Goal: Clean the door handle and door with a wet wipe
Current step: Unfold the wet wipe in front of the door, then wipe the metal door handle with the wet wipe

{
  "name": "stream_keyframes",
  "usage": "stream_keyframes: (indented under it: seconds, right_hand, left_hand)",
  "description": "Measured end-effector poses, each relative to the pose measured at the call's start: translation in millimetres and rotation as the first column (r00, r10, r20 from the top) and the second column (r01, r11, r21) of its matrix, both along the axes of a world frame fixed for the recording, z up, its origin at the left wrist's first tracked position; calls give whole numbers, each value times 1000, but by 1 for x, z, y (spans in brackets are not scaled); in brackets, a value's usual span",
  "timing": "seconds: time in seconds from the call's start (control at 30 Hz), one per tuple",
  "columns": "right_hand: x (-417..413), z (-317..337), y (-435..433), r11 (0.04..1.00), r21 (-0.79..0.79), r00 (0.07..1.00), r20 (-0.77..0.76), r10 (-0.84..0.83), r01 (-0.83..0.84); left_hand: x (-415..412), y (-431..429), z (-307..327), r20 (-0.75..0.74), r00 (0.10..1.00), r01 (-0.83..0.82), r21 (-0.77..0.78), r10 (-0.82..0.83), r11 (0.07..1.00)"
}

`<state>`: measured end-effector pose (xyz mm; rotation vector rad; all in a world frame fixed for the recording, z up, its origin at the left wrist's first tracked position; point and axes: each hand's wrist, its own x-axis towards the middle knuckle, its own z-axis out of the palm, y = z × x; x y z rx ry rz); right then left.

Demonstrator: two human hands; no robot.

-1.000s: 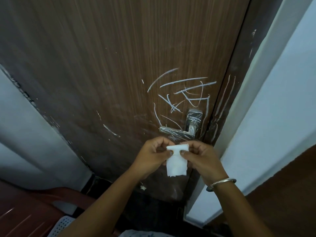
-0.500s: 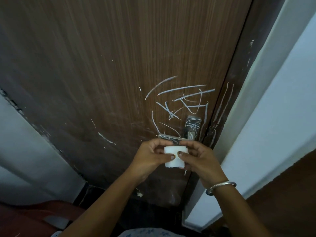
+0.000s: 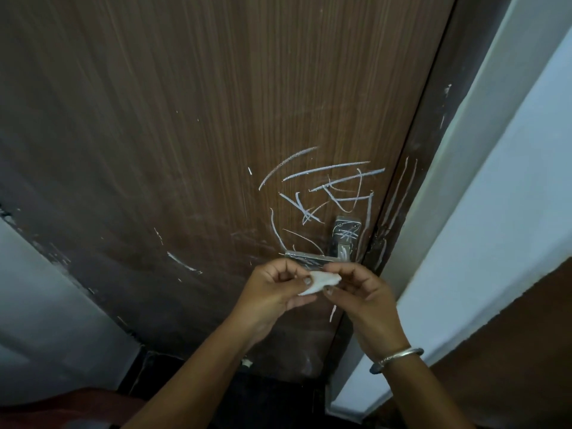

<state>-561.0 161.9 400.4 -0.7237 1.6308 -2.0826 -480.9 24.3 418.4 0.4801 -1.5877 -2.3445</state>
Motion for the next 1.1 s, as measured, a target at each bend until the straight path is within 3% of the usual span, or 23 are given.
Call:
stream_keyframes:
  seconds: [0.13,0.4,0.47,0.5,0.57,0.63,0.73,0.8,0.87,1.1]
  right_hand:
    - [10,-4,-10,985,-169,949,315,16,40]
    - [16,3,-23,944,-137,915,320,-244,300]
    - [9,8,-18,915,-64,910,152,-385,398]
    - [3,12,-15,878,-24,877,-51,-478,477]
    - [-12,24,-6,770,-20,654,-514,-555,638]
    - [-27,32,1,679,-35,396,-790,-468,733]
    - [-41,35,-4,612,-93,95,-959,-268,786]
    - [-42,34,-15,601,-112,-39,-990,-133,791]
    - [-42,34,-26,586,-72,-75,-997,-19,807]
    - [-36,38,-48,466,65,33,-997,77,882]
  left_hand:
    - [-5,6,0,-105,989,-102,10,102,995]
    - [-14,11,-1,-154,974,-203,-270,166,941]
    - [-14,5,0,-176,968,-234,-354,182,905]
    - [-14,1,0,-187,963,-256,-385,196,887]
    - [-13,-9,-2,-196,954,-295,-458,228,839]
    - [-14,-18,-7,-190,948,-318,-529,255,786]
    - [-17,-27,-17,-193,942,-334,-610,275,718]
    - [-19,-30,-22,-191,945,-323,-657,264,681]
    - [-19,-31,-26,-198,950,-312,-683,243,661]
    - [-18,-41,-34,-216,964,-267,-804,158,531]
